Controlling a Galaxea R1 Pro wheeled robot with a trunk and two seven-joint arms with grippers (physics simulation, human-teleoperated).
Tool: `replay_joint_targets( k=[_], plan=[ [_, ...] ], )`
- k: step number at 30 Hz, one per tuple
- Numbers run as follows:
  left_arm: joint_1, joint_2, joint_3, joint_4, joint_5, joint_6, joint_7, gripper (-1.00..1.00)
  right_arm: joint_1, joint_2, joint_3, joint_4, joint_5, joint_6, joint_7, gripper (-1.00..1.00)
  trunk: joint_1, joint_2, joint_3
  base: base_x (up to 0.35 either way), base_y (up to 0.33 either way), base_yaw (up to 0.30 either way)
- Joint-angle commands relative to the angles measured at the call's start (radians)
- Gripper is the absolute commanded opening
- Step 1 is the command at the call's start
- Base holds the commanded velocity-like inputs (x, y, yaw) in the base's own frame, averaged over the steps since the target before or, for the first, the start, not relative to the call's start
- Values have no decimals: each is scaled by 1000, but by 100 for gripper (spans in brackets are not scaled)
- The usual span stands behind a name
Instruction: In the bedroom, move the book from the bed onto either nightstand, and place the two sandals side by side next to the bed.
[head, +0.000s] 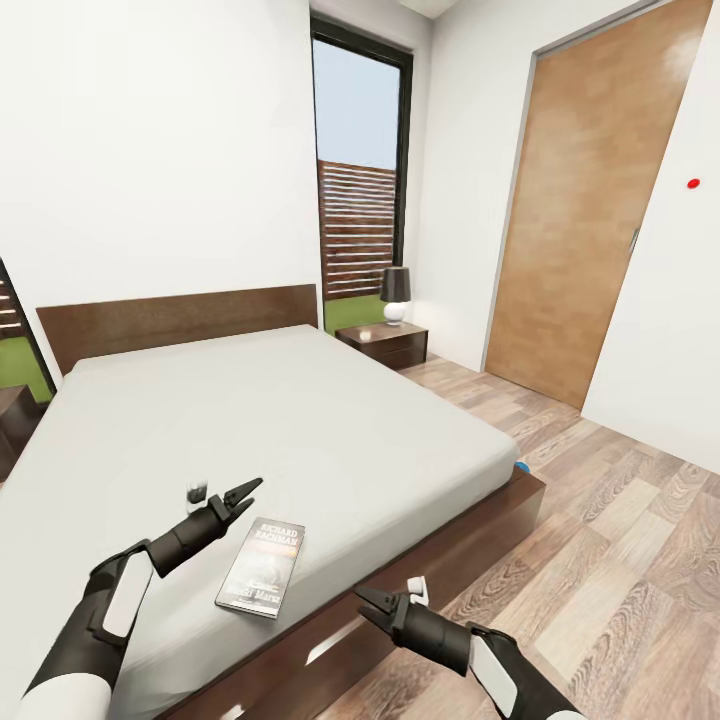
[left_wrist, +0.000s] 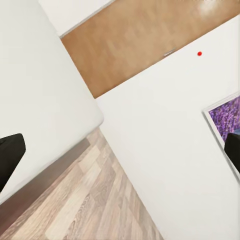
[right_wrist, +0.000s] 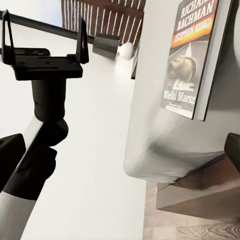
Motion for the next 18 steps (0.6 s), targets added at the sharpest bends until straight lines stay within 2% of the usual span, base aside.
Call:
replay_joint_targets(
  k=[1, 12, 18],
  plan=[
    [-1, -1, 1, 0, 4, 6, -1, 100, -1, 0, 4, 0, -9, 8, -1, 100, 0, 0, -1, 0, 0, 0],
    [-1, -3, 2, 1, 6, 4, -1, 100, -1, -1, 5, -3, -8, 8, 0, 100, 0, 0, -1, 0, 0, 0],
    [-1, -15, 2, 1, 5, 3, 0, 100, -1, -2, 5, -7, -5, 7, -1, 100, 0, 0, -1, 0, 0, 0]
  ],
)
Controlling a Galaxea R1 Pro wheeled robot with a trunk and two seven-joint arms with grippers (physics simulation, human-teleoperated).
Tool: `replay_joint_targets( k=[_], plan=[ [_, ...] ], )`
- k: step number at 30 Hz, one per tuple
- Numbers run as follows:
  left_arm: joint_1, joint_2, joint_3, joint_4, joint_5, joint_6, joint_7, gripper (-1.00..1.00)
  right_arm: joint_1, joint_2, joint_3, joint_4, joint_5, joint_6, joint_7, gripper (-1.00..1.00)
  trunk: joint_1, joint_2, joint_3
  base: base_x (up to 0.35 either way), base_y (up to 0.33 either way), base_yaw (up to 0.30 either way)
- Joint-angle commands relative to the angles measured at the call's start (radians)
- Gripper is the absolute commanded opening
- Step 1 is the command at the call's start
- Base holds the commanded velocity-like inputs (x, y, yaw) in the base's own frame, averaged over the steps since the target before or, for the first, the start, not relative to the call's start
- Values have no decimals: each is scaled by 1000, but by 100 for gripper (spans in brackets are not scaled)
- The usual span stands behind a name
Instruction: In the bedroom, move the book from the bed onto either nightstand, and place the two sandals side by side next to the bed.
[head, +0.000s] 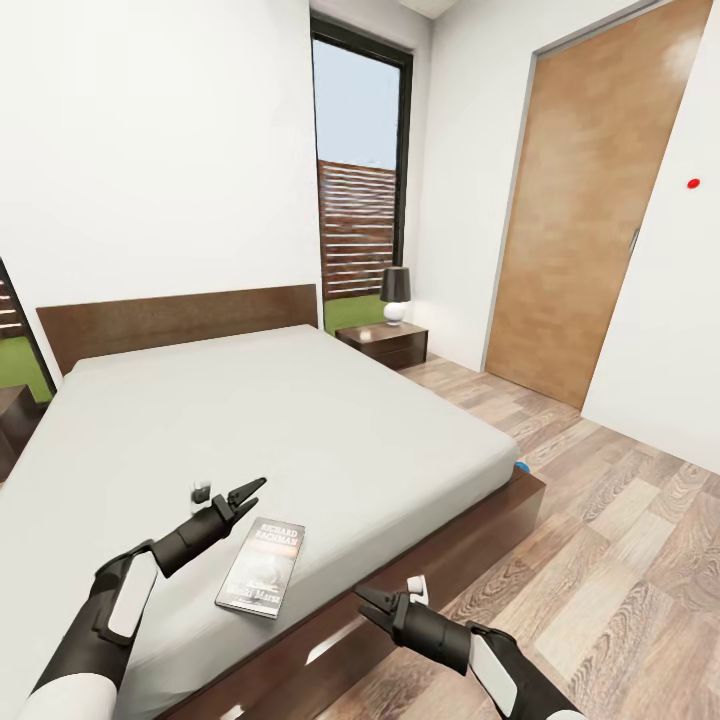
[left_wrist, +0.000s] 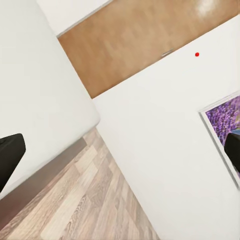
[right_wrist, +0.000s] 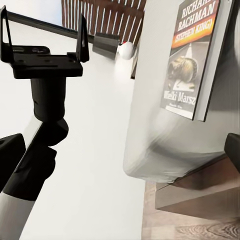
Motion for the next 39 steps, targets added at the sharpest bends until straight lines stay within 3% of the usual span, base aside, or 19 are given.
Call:
replay_joint_targets(
  k=[1, 30, 39],
  plan=[
    [-1, 0, 1, 0, 3, 6, -1, 100, -1, -1, 4, 0, -9, 8, -1, 100, 0, 0, -1, 0, 0, 0],
    [-1, -15, 2, 4, 1, 3, 3, 100, -4, 1, 2, 2, -10, -1, -6, 100, 0, 0, -1, 0, 0, 0],
    [-1, -15, 1, 5, 1, 3, 3, 100, -4, 43, 3, 4, -10, -2, -6, 100, 0, 0, -1, 0, 0, 0]
  ],
)
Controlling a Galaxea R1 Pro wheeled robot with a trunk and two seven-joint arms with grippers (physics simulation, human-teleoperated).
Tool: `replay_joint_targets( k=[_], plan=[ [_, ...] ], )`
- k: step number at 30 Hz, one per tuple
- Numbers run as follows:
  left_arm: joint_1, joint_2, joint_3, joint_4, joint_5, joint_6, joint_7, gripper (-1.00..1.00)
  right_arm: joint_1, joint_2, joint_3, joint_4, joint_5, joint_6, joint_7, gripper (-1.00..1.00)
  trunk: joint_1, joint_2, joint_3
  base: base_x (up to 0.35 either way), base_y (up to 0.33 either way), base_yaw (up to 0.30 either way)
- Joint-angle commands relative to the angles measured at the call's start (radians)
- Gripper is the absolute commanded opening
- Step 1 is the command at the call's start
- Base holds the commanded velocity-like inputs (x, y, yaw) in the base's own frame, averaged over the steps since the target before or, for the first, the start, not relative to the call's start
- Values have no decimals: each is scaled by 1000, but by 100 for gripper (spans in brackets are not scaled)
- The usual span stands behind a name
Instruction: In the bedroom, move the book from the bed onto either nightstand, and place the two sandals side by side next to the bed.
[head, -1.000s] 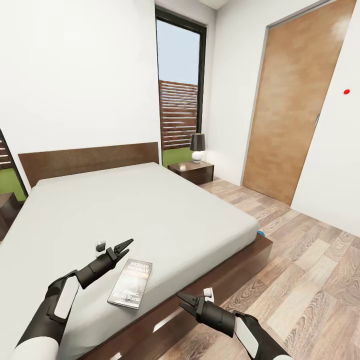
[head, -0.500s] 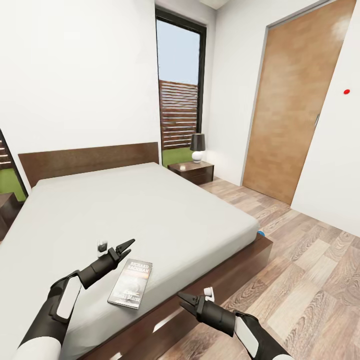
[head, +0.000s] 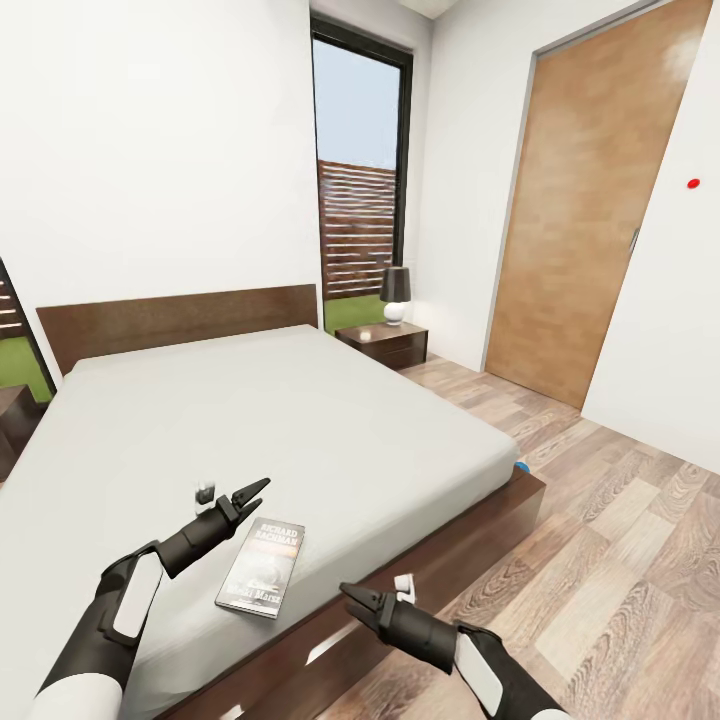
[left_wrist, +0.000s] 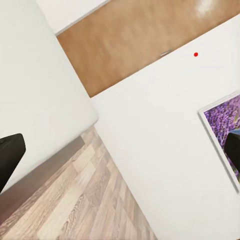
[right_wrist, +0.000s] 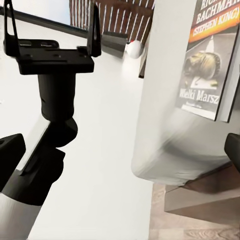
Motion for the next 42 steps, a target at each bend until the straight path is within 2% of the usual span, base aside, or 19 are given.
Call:
replay_joint_targets(
  k=[1, 4, 21, 28, 36, 42],
  plan=[
    [-1, 0, 1, 0, 3, 6, -1, 100, -1, 1, 4, 0, -9, 8, -1, 100, 0, 0, -1, 0, 0, 0],
    [-1, 0, 1, 0, 3, 6, -1, 100, -1, 12, 5, 1, -8, 8, -2, 100, 0, 0, -1, 0, 0, 0],
    [-1, -1, 1, 0, 2, 6, -1, 100, -3, 11, 3, -3, -9, 15, -3, 100, 0, 0, -1, 0, 0, 0],
    [-1, -8, 1, 0, 2, 5, -1, 100, -6, 11, 3, -11, -16, 10, -134, 100, 0, 0, -1, 0, 0, 0],
    [-1, -9, 1, 0, 2, 5, 4, 100, -7, 11, 1, -12, -19, 6, -151, 100, 0, 0, -1, 0, 0, 0],
    [-1, -9, 1, 0, 2, 5, 32, 100, -7, 12, 1, -11, -19, 0, -151, 100, 0, 0, -1, 0, 0, 0]
  ],
)
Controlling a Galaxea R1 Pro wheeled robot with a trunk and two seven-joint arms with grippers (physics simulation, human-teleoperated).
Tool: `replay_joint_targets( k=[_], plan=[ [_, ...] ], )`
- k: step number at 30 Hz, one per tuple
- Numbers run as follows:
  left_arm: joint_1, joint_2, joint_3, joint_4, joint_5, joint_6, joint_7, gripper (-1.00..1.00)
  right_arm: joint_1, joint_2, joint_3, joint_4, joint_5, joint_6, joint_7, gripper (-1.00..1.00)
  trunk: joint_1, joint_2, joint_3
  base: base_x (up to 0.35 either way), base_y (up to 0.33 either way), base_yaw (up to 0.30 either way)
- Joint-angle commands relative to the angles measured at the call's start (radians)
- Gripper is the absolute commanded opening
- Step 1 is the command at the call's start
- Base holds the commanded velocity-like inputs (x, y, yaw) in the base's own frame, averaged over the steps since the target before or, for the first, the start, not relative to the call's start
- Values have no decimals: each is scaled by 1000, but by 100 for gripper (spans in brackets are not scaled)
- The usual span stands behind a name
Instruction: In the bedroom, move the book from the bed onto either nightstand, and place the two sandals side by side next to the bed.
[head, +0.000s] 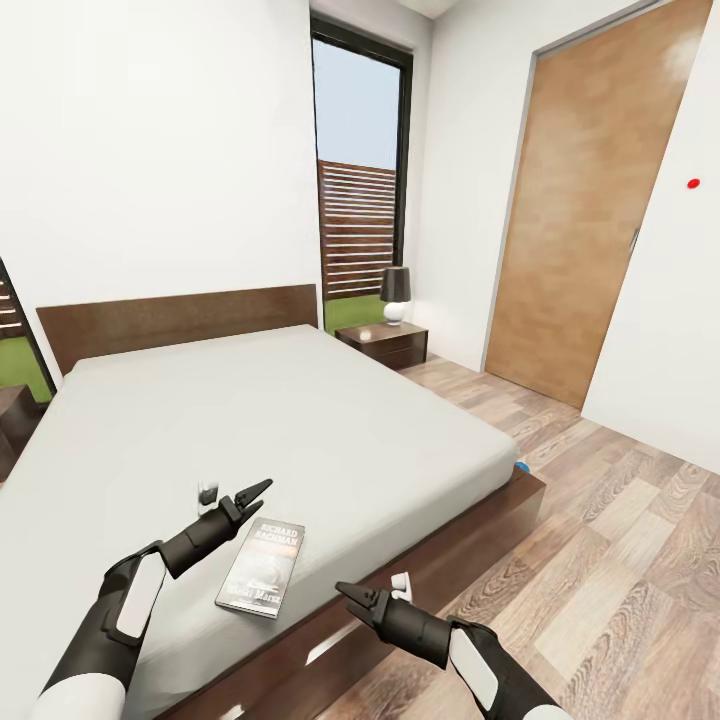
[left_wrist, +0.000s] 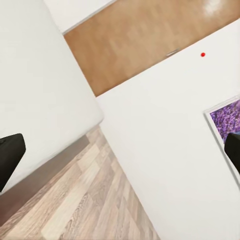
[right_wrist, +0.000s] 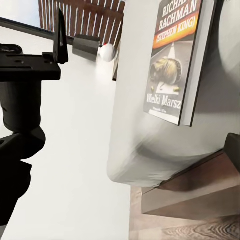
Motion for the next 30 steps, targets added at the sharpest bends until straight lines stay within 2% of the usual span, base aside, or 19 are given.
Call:
replay_joint_targets(
  k=[1, 30],
  plan=[
    [-1, 0, 1, 0, 3, 6, 0, 100, -1, 0, 3, 0, -9, 7, -1, 100, 0, 0, -1, 0, 0, 0],
    [-1, 1, 3, 0, 3, 6, 3, 100, -1, 0, 5, 3, -6, 5, 1, 100, 0, 0, -1, 0, 0, 23]
  ],
)
